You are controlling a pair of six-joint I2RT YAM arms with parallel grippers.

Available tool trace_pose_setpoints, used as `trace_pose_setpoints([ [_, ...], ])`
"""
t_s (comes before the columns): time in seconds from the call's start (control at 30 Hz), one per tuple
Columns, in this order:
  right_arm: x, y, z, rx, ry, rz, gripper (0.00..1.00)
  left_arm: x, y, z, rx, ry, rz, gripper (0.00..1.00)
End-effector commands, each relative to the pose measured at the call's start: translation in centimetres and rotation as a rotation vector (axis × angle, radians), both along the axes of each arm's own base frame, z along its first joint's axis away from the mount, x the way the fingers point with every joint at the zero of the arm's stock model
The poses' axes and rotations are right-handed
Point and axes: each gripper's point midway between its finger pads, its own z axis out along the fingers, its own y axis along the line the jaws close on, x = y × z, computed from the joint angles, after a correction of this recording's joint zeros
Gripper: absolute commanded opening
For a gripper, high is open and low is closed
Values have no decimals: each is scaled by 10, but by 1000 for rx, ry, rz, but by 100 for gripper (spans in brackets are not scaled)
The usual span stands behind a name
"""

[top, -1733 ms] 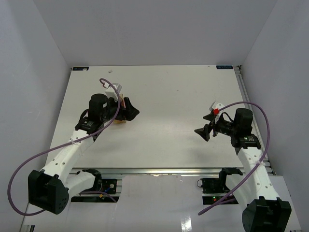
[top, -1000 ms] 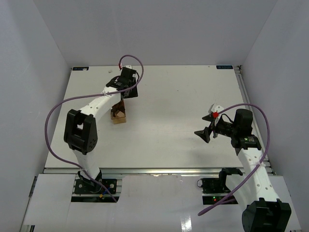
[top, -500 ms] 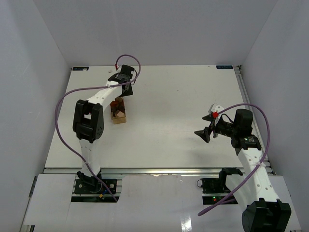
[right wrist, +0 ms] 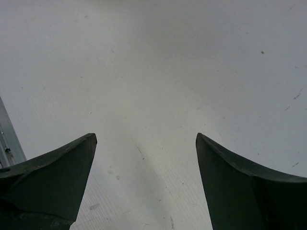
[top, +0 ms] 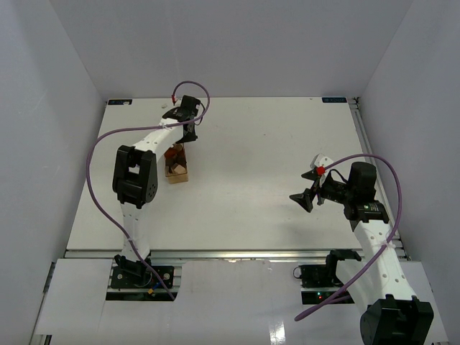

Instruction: Build the wood block tower

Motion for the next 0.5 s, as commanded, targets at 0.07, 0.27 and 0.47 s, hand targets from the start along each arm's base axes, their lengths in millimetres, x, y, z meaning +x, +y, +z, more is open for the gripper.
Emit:
trace_pose_setpoints([
  [0.07, 6, -1, 13, 0, -41, -4, 90, 5, 2, 4, -11, -11, 10, 38],
  [0.27, 6, 0, 13, 2, -38, -4, 90, 1, 0, 2, -21, -1, -2, 33],
  [0.47, 6, -1, 12, 1, -37, -5, 90, -4, -2, 0, -43, -4, -12, 22],
])
